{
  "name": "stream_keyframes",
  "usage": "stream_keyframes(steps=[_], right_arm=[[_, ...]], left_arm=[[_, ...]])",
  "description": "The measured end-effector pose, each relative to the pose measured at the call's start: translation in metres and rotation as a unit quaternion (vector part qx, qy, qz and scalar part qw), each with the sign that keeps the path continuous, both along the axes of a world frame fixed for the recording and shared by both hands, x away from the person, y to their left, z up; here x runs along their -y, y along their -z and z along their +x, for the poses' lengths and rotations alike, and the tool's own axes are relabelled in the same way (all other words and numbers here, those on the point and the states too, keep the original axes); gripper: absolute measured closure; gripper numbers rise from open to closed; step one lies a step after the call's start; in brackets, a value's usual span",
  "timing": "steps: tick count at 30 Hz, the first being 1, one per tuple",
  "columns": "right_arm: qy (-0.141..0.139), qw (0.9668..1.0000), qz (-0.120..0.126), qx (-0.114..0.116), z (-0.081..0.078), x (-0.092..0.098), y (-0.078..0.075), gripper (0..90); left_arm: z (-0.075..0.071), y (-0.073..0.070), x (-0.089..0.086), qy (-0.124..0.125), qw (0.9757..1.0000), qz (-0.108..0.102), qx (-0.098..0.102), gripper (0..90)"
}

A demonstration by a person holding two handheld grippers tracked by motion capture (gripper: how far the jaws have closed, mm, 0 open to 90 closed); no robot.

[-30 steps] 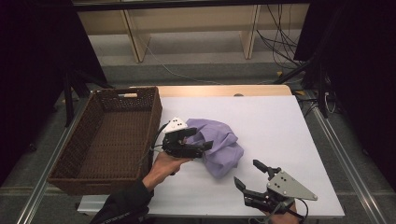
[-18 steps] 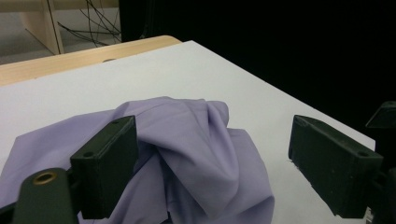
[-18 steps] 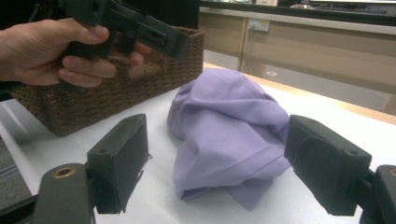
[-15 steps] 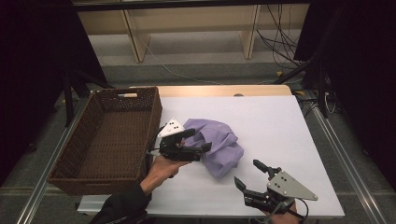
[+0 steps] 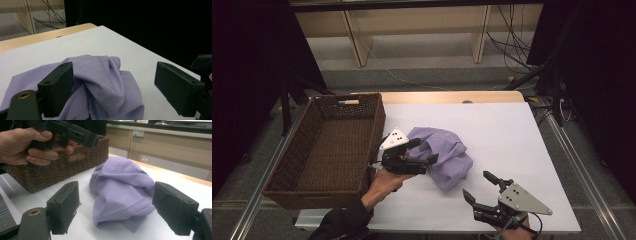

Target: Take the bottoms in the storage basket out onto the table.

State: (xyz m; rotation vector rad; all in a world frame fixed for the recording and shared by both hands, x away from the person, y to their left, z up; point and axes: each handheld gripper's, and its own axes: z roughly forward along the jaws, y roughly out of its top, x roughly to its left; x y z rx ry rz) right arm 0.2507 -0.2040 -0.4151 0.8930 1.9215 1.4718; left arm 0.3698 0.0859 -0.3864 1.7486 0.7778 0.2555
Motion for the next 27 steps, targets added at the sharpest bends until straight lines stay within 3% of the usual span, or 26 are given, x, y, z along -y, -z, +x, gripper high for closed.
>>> stream_keyframes(steps=[27], right_arm=[[0.002,1.0,0.004,0.001,0.001,0.002,0.0,22.2]], left_arm=[[-0.023,-0.004,-0.01,0.0,0.9997,-0.001,0.024,15.4]])
